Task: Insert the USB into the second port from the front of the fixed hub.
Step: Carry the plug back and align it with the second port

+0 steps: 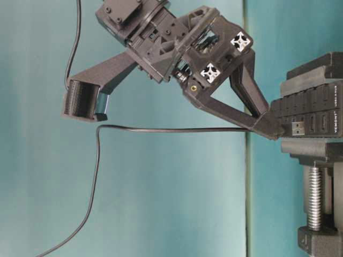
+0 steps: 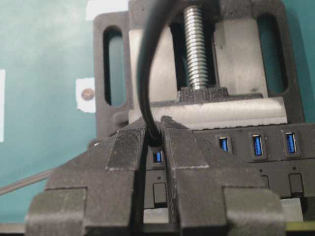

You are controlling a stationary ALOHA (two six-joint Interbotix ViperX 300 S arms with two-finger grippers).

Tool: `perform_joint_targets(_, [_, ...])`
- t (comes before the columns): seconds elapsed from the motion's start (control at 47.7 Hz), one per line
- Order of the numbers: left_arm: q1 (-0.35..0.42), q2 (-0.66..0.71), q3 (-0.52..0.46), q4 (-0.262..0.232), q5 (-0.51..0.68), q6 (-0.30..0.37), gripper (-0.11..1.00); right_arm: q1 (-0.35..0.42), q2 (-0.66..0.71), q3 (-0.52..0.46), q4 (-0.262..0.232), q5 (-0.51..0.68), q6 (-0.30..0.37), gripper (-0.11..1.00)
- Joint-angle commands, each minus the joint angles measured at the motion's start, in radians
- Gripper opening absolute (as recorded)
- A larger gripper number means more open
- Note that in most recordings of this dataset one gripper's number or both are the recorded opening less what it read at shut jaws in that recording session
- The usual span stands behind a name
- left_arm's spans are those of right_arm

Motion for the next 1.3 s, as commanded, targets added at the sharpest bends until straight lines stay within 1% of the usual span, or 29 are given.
perform_joint_targets(0.0, [0.002, 0.005, -0.011, 0.002, -0.009, -0.003, 0.0, 0.005, -0.015, -0.008, 0.003, -0.002, 0.008, 0.08])
perform_joint_targets(0.566, [0.002, 0.005, -0.011, 0.002, -0.009, -0.003, 0.0, 0.006, -0.012, 0.002, 0.003, 0.003, 0.009, 0.08])
perform_joint_targets(0.67, [0.002, 0.005, -0.009, 0.002, -0.009, -0.003, 0.0, 0.005, -0.012, 0.006, 0.003, 0.002, 0.025, 0.08])
perform_joint_targets(0.754, [0.002, 0.005, -0.008, 0.002, -0.009, -0.003, 0.0, 0.005, -0.012, 0.014, 0.003, -0.008, 0.041, 0.08])
perform_joint_targets(0.943, [0.002, 0.005, -0.006, 0.002, -0.014, -0.003, 0.0, 0.005, -0.012, 0.032, 0.003, -0.064, 0.048, 0.08])
perform_joint_targets(1.278, [0.002, 0.005, -0.006, 0.002, -0.014, -0.003, 0.0, -0.003, -0.008, 0.032, -0.002, -0.055, 0.044, 0.08])
